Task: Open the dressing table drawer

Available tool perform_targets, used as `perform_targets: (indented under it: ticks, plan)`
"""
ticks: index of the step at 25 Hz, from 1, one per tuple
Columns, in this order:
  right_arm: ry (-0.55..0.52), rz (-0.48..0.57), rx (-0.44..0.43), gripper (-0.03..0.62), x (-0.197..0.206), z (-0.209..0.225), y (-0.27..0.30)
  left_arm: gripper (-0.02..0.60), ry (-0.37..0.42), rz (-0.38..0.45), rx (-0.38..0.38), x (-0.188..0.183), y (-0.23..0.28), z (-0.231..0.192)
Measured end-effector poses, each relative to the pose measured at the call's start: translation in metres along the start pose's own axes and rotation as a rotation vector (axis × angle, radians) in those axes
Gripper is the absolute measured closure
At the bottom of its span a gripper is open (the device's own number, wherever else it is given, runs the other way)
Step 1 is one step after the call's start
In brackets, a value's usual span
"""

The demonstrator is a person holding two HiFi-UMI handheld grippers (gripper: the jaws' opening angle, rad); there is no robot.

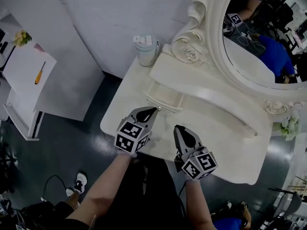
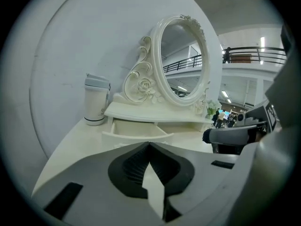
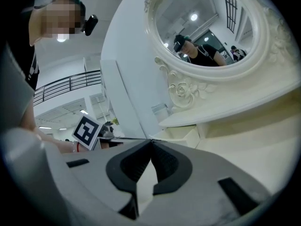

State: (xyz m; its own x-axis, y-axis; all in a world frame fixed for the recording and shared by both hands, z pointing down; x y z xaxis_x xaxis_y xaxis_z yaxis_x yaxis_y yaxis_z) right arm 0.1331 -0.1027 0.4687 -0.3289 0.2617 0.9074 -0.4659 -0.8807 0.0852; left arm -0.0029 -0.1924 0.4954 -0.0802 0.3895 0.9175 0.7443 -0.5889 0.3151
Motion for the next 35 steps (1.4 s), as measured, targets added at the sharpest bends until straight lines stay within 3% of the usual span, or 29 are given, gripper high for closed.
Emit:
perform_targets:
  ticks: [12,35]
  plan:
    - [-0.136,0.060,-0.009,0.591,-0.044,-0.021,-0.005,0.581,0.007,0.173,0.059,-0.045,-0.042,0.012]
    - [-0.277,0.169,-0.016,0.591,-0.110,-0.073,-0.026,0.581,0.002,0.343,0.053,-0.106,-0.111,0.022]
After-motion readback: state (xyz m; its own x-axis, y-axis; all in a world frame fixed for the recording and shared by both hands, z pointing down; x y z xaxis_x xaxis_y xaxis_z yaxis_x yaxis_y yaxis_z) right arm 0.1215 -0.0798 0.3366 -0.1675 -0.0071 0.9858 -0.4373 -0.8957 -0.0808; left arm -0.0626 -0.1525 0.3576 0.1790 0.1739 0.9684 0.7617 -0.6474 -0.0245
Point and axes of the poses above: the fingertips, and each gripper's own axes: y forward along the fingers, z to its right, x out of its underside, the point moved 6 cm from there along -y, backward along the fingers, and after that the axes turned 8 degrees about z, right-handed, at the moved point
